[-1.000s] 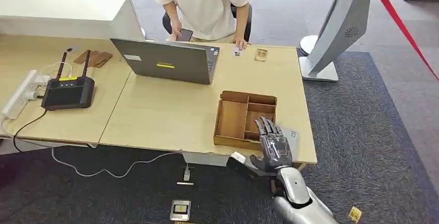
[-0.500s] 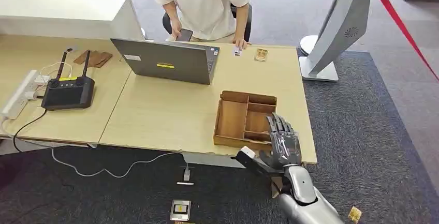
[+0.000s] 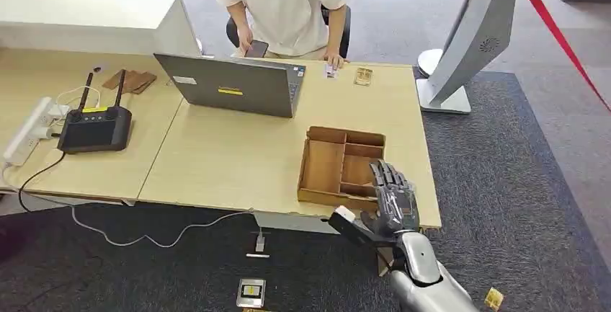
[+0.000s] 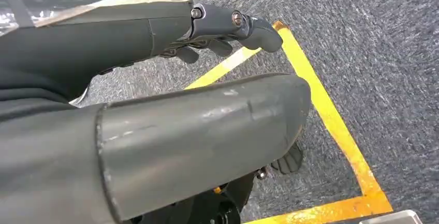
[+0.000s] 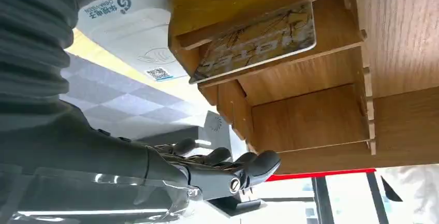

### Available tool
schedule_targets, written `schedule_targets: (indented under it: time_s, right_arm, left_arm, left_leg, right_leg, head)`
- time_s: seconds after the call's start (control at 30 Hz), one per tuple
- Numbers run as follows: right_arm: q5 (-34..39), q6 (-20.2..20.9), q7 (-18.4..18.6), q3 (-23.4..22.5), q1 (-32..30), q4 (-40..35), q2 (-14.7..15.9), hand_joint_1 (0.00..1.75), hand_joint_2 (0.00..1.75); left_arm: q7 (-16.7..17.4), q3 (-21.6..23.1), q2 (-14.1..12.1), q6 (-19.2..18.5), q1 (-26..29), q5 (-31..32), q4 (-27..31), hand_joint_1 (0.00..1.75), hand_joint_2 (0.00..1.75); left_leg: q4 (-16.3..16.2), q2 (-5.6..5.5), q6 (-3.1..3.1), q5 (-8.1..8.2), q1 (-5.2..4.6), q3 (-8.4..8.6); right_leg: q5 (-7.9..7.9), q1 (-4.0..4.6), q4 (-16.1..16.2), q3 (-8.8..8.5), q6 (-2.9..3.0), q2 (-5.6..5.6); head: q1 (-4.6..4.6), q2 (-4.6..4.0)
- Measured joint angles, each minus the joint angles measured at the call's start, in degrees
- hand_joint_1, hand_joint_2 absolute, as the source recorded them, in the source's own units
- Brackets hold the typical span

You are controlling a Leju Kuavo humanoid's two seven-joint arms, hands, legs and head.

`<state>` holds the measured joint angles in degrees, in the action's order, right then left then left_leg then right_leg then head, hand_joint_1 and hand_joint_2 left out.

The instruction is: Pass the card to the sensor for recognition and then transmit it.

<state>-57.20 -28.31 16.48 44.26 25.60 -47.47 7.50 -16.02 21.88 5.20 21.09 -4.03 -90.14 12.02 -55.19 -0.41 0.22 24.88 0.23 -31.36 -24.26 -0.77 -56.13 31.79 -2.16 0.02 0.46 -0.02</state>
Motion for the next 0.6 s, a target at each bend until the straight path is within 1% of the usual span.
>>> schedule_targets:
  time_s: [0.1,0.27,0.4,0.6]
  right_arm:
    - [0.0,0.02,-0.04,0.0,0.0,0.0,-0.17,0.0,1.75]
    - [-0.02,0.61,-1.42,0.26,0.01,-0.02,-0.77,0.0,1.75]
    - [-0.04,1.2,-1.49,0.57,0.02,-0.07,-1.64,0.0,1.75]
    - [0.13,1.31,-1.34,0.79,0.02,-0.04,-1.88,0.0,1.75]
  left_arm:
    - [0.0,0.0,0.0,0.0,0.0,0.0,0.0,0.0,0.0]
    - [-0.07,0.0,0.02,0.0,-0.01,0.0,0.0,0.0,0.0]
    - [-0.28,0.0,0.04,0.0,-0.01,0.0,0.0,0.0,0.0]
    - [-0.5,0.0,0.13,0.0,0.0,0.09,0.0,0.0,0.0]
  left_leg:
    - [0.0,0.0,0.0,0.0,0.0,0.0]
    - [0.0,0.0,0.0,0.0,0.0,0.0]
    - [0.0,0.0,0.0,0.0,0.0,0.01]
    - [0.0,0.0,0.0,0.0,0.0,0.01]
  right_leg:
    - [0.0,0.0,0.0,0.0,0.0,0.0]
    - [0.0,0.0,-0.01,-0.01,0.0,0.0]
    - [0.0,0.01,-0.01,0.0,0.0,0.0]
    - [0.0,0.0,0.0,0.0,0.0,0.0]
  head:
    - [0.0,0.0]
    - [0.0,0.0]
    - [0.0,0.0]
    - [0.0,0.0]
